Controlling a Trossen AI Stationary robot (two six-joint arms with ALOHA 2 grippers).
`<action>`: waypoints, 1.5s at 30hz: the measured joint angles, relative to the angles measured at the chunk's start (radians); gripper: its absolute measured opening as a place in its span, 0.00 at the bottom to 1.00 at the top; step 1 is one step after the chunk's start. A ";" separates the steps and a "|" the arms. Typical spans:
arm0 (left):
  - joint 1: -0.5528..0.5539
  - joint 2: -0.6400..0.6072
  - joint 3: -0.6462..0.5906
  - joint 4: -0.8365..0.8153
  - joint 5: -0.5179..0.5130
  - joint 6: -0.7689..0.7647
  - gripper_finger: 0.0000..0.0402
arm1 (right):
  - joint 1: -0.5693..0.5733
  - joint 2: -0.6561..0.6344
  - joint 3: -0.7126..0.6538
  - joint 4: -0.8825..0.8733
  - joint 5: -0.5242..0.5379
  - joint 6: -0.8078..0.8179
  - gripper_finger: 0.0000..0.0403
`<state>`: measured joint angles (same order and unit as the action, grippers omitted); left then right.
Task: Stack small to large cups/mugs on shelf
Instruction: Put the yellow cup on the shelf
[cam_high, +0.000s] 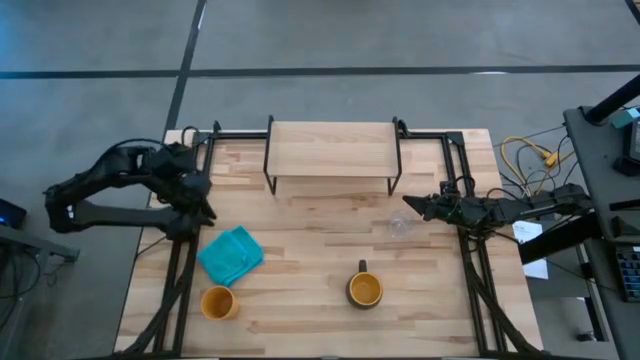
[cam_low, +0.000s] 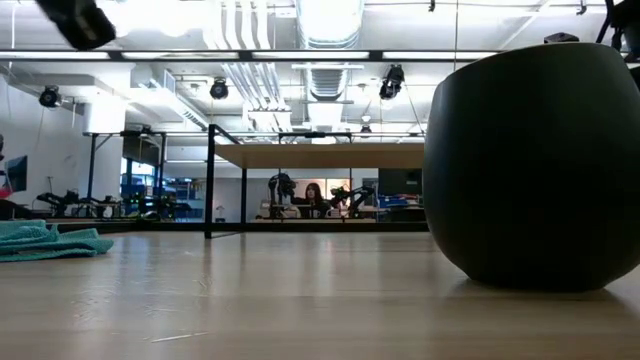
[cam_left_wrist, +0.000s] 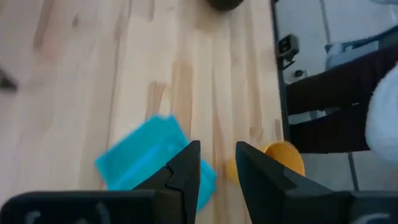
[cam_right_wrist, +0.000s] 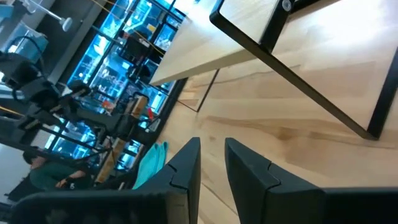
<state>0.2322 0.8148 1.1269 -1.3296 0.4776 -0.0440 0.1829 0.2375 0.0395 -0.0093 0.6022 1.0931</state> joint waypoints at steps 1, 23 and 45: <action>-0.020 0.012 0.002 0.018 -0.004 0.000 0.22 | 0.000 0.000 0.000 0.000 0.000 0.000 0.17; -0.564 0.182 -0.025 0.092 -0.145 -0.229 0.22 | 0.000 0.001 0.000 -0.001 0.000 -0.071 0.18; -0.775 0.432 -0.035 0.171 -0.176 -0.394 0.22 | 0.000 0.001 0.000 0.000 0.000 -0.072 0.18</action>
<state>-0.5432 1.2463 1.0923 -1.1587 0.3012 -0.4376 0.1830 0.2386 0.0391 -0.0097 0.6022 1.0210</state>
